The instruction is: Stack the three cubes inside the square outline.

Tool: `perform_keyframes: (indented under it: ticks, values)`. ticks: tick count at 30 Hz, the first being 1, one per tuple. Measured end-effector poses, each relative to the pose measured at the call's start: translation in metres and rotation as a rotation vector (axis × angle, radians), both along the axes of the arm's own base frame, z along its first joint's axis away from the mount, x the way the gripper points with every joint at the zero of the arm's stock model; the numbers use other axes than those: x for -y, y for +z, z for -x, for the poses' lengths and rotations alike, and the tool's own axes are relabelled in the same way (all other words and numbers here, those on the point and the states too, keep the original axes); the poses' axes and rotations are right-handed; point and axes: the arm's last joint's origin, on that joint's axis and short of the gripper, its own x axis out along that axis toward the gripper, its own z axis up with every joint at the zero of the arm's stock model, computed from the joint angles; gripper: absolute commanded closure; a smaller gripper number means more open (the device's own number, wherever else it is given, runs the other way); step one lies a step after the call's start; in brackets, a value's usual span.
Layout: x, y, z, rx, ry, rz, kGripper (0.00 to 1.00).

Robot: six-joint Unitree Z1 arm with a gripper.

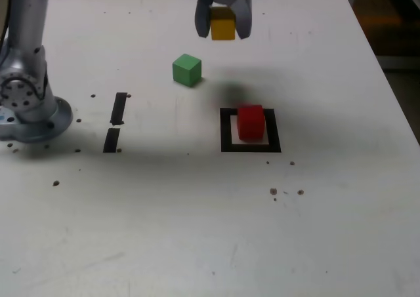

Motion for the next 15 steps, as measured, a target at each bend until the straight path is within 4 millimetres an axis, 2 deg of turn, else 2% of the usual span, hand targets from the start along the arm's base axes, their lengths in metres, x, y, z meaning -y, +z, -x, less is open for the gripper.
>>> perform_keyframes:
  ticks: [5, 10, 15]
  values:
    - [0.058, 0.0, -0.008, 0.003, -0.012, 0.012, 0.77]
    - [0.114, -0.015, -0.023, -0.009, -0.052, 0.04, 0.77]
    - [0.116, -0.024, -0.033, -0.011, -0.011, 0.047, 0.77]
